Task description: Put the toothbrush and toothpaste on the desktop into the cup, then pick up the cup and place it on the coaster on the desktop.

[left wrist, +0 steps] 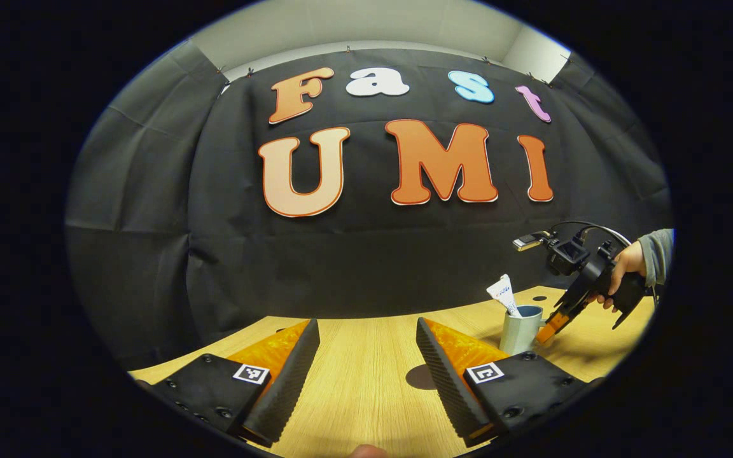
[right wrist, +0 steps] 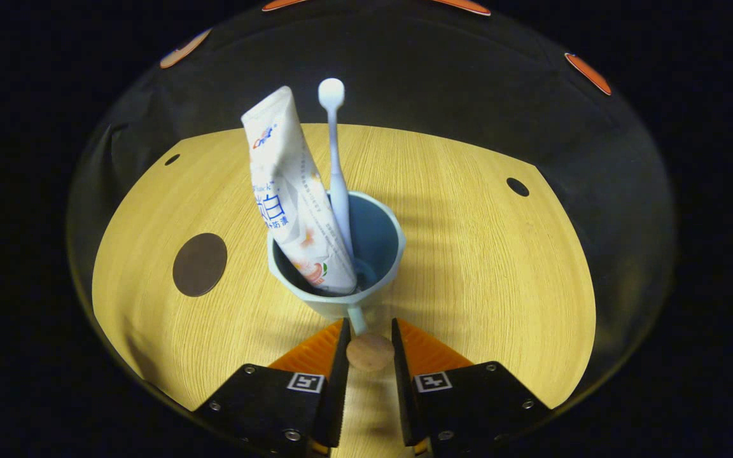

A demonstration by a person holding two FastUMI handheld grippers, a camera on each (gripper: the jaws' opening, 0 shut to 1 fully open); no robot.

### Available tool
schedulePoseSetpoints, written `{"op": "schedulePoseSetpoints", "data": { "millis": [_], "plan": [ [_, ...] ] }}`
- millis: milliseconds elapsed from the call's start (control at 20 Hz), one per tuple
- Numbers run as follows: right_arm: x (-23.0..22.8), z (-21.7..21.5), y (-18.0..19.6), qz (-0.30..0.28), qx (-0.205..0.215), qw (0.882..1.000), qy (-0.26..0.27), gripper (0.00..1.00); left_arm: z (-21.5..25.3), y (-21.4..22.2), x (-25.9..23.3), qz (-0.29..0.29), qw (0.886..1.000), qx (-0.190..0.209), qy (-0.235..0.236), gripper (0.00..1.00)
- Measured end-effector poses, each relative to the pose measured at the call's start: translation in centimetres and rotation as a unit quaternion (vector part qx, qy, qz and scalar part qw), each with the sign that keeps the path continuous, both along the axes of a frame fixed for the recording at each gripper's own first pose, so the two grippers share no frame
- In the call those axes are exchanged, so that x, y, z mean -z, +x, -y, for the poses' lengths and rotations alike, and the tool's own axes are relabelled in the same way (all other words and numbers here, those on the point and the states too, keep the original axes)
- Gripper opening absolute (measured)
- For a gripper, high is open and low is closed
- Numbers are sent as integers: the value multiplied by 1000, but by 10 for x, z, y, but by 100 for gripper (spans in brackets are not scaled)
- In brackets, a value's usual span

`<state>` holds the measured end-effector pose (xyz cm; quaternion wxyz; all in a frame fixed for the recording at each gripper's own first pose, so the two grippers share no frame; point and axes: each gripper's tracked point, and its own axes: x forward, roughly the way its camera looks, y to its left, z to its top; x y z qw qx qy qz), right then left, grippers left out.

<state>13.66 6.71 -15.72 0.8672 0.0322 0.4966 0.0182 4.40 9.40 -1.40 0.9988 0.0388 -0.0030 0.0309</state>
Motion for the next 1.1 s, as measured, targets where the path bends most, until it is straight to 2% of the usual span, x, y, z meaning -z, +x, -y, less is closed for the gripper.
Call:
{"op": "schedulePoseSetpoints", "data": {
  "millis": [50, 300, 850, 1100],
  "plan": [
    [-2, -2, 0, 1, -1, 1000, 4, 30, 1, 0, 1, -2, 1000, 1, -1, 98],
    [-2, -3, 2, 13, -14, 999, 28, 26, 4, 1, 7, -15, 1000, 4, -9, 98],
    [-2, -4, 9, 49, -36, 997, 42, 13, 5, -2, 6, -23, 1000, 1, -4, 97],
    [-7, -9, 4, 70, -35, 995, 62, 13, 4, -2, 9, -31, 1000, 2, -8, 96]
  ]
}}
